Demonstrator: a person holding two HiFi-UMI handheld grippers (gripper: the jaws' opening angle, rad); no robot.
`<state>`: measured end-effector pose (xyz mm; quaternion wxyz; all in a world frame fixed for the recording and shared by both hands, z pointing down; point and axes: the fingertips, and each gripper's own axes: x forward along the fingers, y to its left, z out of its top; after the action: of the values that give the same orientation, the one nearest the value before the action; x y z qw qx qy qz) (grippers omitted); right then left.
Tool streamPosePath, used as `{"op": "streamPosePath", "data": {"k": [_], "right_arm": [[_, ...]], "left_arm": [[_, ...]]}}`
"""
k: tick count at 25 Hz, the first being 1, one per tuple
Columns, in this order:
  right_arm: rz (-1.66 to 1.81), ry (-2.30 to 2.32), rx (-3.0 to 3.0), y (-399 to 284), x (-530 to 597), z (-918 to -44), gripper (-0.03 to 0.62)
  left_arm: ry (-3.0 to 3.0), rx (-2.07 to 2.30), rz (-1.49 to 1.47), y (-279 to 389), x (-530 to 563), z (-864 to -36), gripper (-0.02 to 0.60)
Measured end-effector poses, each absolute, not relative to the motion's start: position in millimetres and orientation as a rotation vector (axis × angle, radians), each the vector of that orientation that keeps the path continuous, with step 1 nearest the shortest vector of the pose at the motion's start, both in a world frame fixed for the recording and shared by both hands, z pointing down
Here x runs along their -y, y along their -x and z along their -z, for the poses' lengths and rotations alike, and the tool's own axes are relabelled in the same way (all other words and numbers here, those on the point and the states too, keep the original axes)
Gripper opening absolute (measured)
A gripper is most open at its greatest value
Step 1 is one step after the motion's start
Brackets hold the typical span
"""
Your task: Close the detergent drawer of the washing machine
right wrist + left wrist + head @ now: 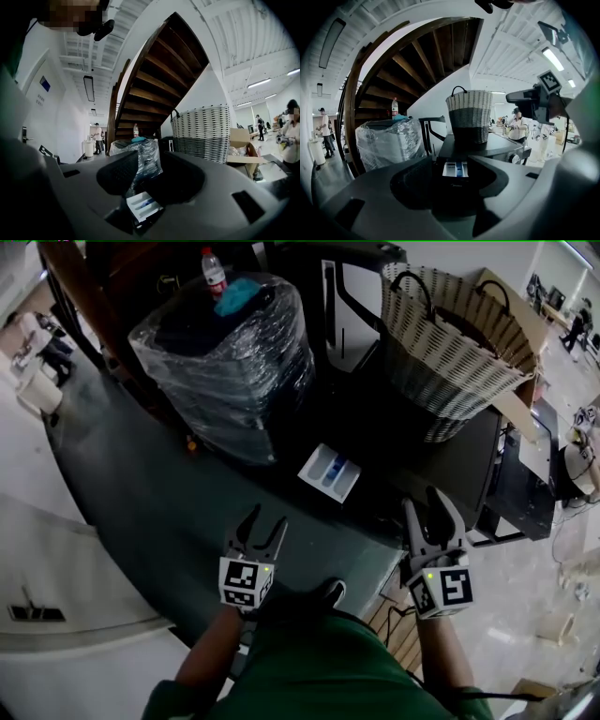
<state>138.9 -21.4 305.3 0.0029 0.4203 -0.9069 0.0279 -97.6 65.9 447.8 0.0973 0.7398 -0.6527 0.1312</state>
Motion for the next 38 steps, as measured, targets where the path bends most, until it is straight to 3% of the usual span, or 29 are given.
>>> {"op": "streamPosePath", "data": {"k": [15, 25, 38], "right_arm": [[-0.096, -1.422, 2.664, -163, 68, -331, 0.169], [-0.065, -1.447, 2.541, -142, 92, -340, 0.166], [-0.107, -1.504, 2.442, -138, 104, -358, 0.163]], "left_arm": [[-2.188, 1.862, -0.563, 93, -13, -552, 0.241], [-2.233, 1.734, -0.65, 80, 20, -629, 0.241], [-2.294, 1.597, -0.648, 59, 57, -653, 0.249]]}}
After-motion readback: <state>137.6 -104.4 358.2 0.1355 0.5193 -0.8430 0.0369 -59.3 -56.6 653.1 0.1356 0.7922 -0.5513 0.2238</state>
